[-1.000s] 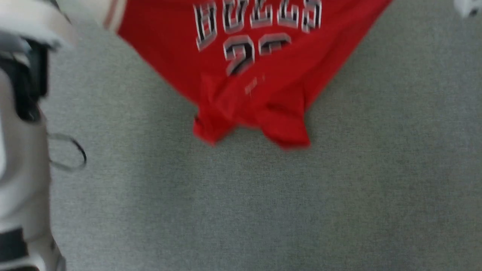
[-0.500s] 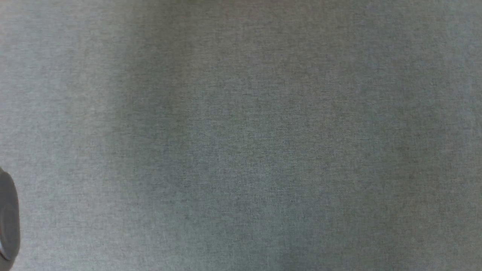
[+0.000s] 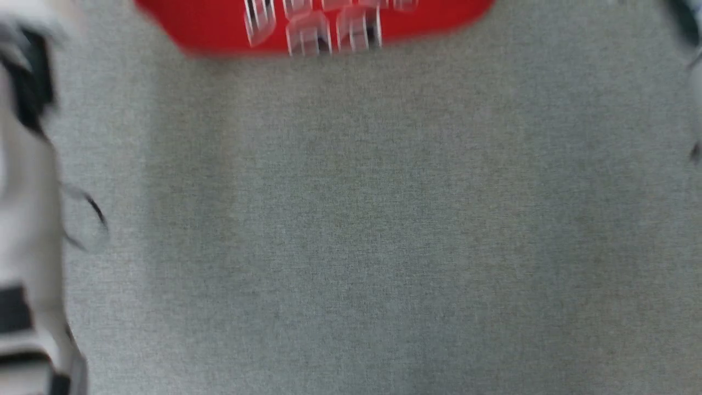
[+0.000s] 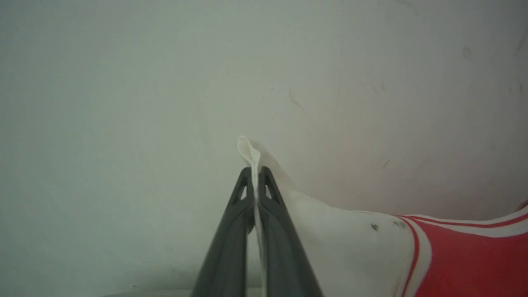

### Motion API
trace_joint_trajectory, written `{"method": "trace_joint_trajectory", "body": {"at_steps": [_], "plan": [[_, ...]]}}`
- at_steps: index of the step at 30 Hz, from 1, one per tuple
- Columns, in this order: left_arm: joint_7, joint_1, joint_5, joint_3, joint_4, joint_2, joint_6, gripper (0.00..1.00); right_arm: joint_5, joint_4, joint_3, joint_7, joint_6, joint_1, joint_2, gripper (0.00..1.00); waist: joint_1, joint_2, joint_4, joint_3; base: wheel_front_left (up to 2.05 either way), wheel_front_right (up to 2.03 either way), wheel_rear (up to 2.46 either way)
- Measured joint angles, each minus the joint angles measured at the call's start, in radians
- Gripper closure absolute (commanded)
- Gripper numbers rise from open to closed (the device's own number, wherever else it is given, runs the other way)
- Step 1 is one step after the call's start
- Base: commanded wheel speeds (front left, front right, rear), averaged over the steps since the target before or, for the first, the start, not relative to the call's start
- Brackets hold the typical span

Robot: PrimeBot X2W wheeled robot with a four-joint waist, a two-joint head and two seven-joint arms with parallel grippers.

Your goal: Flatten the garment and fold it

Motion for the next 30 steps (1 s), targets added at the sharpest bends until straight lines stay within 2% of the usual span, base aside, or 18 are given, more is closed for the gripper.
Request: {"method": "trace_joint_trajectory", "body": {"at_steps": [3, 6, 10, 15, 19, 23, 30], "plan": [[0.04, 0.161, -0.029, 0.0, -0.024, -0.015, -0.012, 1.0, 0.108, -0.053, 0.062, 0.016, 0.0, 0.126, -0.031, 1.0, -0.0001, 0.0, 0.002, -0.029, 0.0, 0.0, 0.0], [0.099, 0.353, -0.086, 0.016, -0.094, -0.046, -0.009, 1.0, 0.187, -0.143, 0.094, 0.038, 0.001, 0.268, -0.09, 1.0, -0.0002, 0.0, 0.004, -0.067, 0.0, 0.0, 0.0], [0.203, 0.617, -0.184, 0.056, -0.225, -0.092, -0.001, 1.0, 0.254, -0.274, 0.059, 0.087, 0.001, 0.479, -0.157, 1.0, -0.0003, 0.0, 0.006, -0.126, 0.0, 0.0, 0.0], [0.322, 0.904, -0.291, 0.095, -0.402, -0.153, 0.029, 1.0, 0.266, -0.435, -0.051, 0.175, 0.001, 0.768, -0.17, 1.0, -0.0004, 0.0, 0.01, -0.203, 0.0, 0.0, 0.0], [0.385, 1.062, -0.336, 0.104, -0.484, -0.186, 0.053, 1.0, 0.24, -0.549, -0.16, 0.251, 0.001, 0.984, -0.119, 1.0, -0.0005, 0.0, 0.015, -0.264, 0.0, 0.0, 0.0], [0.429, 1.172, -0.357, 0.099, -0.502, -0.214, 0.072, 1.0, 0.205, -0.636, -0.239, 0.318, 0.001, 1.157, -0.021, 1.0, -0.0005, 0.0001, 0.02, -0.32, 0.0, 0.0, 0.0], [0.456, 1.273, -0.355, 0.092, -0.493, -0.227, 0.115, 1.0, 0.099, -0.672, -0.4, 0.429, 0.001, 1.37, 0.152, 1.0, -0.0003, 0.0001, 0.032, -0.394, 0.0, 0.0, 0.0]]}}
